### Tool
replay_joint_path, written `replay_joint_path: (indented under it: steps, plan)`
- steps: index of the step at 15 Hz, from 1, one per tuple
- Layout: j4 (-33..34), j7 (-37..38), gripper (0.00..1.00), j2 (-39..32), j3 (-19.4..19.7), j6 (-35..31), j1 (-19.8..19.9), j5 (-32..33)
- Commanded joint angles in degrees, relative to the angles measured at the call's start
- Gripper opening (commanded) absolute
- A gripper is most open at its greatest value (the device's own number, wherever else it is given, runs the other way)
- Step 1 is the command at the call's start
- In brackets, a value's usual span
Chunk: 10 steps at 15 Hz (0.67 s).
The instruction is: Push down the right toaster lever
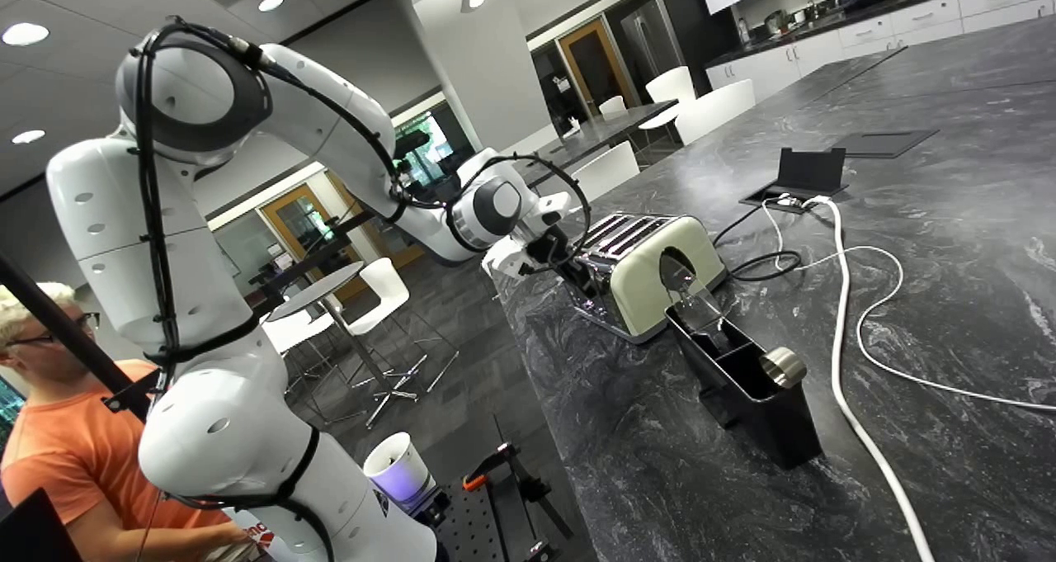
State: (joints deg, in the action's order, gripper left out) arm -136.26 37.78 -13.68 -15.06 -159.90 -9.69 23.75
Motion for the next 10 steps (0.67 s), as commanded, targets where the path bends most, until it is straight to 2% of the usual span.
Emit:
replay_joint_path:
  steps: [1,10]
  plan:
    - [2.15,2.96,0.0,-2.82,1.58,-0.59,-1.45,2.7]
    - [5.03,8.97,0.0,-9.49,4.57,-2.04,-4.35,6.96]
